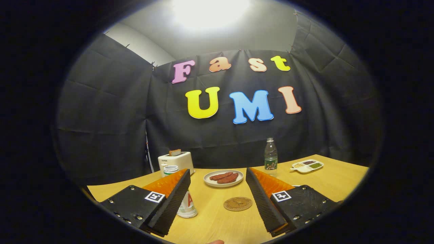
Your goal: Take the bottle from table, then pour the juice into the cup, finally place the bottle on the coaster
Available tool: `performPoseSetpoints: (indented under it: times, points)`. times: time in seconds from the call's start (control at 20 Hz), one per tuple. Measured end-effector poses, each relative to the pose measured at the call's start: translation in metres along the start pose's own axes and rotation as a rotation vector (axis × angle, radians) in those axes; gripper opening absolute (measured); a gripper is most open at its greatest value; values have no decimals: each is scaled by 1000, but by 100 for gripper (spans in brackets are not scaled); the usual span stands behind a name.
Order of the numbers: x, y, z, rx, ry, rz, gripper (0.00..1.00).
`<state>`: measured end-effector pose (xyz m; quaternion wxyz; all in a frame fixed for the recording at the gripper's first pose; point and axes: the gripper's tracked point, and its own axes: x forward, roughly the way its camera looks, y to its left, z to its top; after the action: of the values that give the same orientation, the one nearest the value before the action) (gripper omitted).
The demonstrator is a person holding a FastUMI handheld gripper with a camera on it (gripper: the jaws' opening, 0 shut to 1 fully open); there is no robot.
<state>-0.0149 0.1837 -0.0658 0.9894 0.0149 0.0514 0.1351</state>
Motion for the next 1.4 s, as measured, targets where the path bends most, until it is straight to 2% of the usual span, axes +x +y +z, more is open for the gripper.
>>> performPoseSetpoints:
  times: [0.3, 0.55, 0.9, 0.95, 1.0, 1.05, 1.4]
  points:
    - [25, 49, -41, -1, 60, 98, 99]
    - [53, 61, -88, -35, 160, 107, 99]
    - [73, 75, -126, -73, 246, 142, 97]
    - [78, 79, -126, -79, 237, 151, 95]
    - [81, 80, -126, -92, 237, 152, 84]
    - [82, 79, -128, -101, 238, 146, 79]
    - [81, 69, -126, -84, 235, 80, 73]
